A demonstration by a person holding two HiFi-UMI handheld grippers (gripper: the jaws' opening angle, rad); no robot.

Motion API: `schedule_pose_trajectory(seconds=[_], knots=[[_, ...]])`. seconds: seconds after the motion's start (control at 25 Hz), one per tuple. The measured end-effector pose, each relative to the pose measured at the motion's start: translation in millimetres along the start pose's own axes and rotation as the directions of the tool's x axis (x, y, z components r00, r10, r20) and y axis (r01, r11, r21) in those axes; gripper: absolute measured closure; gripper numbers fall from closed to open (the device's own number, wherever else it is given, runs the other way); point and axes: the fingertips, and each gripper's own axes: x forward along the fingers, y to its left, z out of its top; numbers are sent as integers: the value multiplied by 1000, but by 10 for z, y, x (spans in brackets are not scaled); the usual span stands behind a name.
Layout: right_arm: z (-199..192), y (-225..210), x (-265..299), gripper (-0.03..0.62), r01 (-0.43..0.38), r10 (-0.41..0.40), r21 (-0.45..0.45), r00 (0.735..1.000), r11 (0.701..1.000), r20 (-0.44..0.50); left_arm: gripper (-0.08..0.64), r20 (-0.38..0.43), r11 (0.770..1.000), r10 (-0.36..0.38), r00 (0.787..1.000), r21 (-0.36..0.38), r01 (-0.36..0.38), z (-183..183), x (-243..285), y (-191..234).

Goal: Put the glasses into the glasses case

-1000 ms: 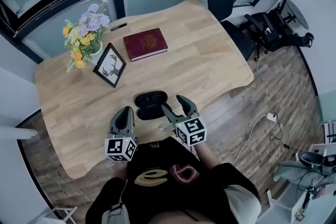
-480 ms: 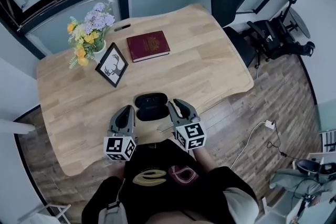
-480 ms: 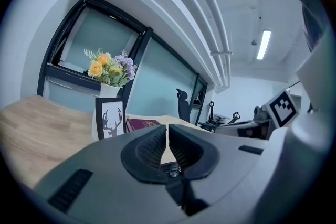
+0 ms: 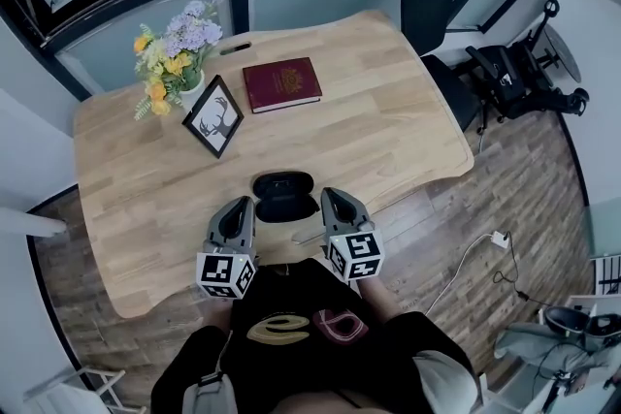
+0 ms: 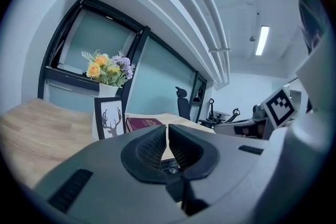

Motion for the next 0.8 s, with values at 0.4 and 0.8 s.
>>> schedule_pose_trajectory(seconds=[0.4, 0.8], knots=[[8, -24, 4, 581, 44, -44, -59, 999, 997, 9, 534, -9, 1000, 1, 1000, 4, 0, -58, -2, -55], [56, 97, 6, 581, 10, -6, -105, 999, 994, 36, 534, -3, 1000, 4, 1000, 12, -4, -44, -19, -53]])
